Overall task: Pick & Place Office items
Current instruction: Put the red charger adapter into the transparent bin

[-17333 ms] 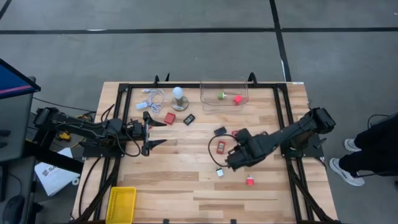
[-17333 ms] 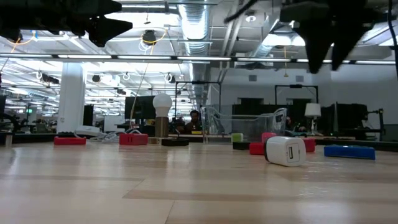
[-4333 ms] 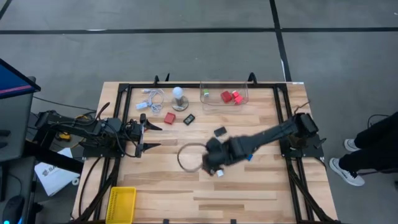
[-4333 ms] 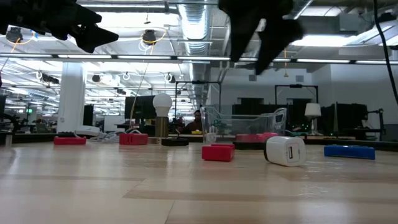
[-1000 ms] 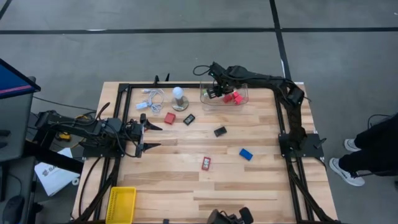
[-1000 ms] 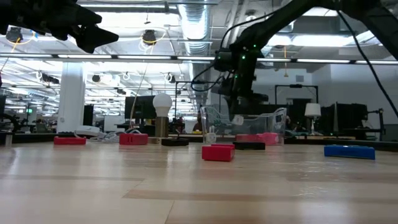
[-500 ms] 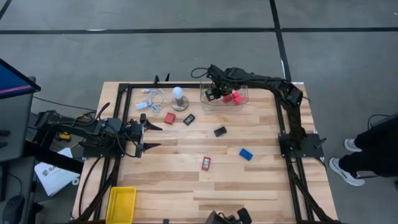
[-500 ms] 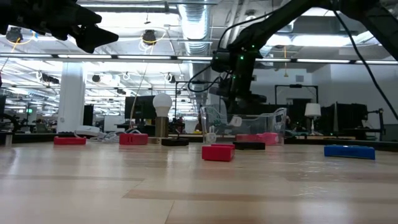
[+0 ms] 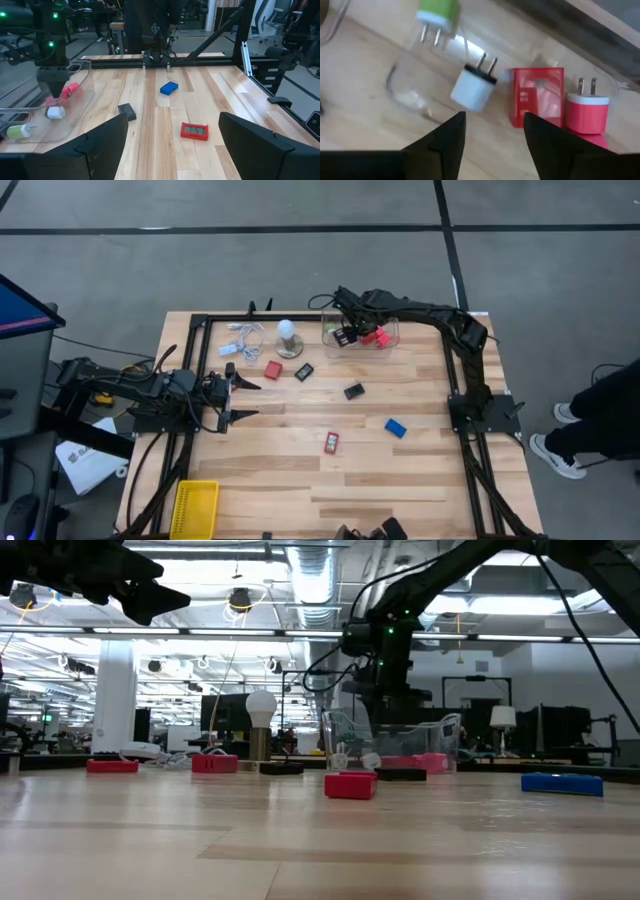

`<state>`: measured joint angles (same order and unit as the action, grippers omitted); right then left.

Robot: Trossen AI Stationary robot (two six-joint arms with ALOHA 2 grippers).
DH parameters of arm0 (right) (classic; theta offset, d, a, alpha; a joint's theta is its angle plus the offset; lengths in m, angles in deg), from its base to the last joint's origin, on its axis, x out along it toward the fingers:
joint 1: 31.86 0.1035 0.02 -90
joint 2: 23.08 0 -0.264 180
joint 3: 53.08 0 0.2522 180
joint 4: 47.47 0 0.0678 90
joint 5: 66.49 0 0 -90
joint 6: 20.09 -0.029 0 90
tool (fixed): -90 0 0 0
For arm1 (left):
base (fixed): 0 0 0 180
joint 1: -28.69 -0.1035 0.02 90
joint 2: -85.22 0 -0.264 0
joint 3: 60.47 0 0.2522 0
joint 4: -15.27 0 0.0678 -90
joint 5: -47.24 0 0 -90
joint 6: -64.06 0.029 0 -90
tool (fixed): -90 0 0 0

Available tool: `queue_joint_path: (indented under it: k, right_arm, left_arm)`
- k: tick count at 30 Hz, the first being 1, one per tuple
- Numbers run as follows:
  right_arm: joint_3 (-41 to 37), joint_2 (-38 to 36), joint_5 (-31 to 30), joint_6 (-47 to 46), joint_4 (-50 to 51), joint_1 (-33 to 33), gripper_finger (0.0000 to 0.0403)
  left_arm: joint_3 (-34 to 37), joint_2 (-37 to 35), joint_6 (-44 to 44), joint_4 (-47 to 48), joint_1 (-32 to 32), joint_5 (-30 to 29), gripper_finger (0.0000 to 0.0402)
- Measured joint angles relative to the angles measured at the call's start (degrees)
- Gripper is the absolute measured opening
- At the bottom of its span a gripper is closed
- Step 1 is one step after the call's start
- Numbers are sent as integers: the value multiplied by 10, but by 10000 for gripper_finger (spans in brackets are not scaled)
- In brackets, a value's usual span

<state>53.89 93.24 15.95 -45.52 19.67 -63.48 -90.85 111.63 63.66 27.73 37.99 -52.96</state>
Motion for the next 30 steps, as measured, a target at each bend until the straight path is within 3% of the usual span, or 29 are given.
queue_joint_path:
  k: [10, 19, 23, 27, 30]
  right_arm:
    - [0, -35, 42, 38, 12, 59, 153]
    - [0, -93, 57, 10, 144, 197, 148]
    - [0, -104, 23, -48, 188, 284, 147]
    - [0, -103, -30, -89, 170, 355, 149]
    - [0, -101, -57, -121, 139, 398, 153]
  left_arm:
    - [0, 0, 1, 11, 0, 0, 310]
    - [0, 0, 0, 51, 0, 0, 310]
    - [0, 0, -2, 63, 0, 2, 310]
    - [0, 0, -6, 64, 0, -1, 310]
    - [0, 0, -29, 72, 0, -53, 310]
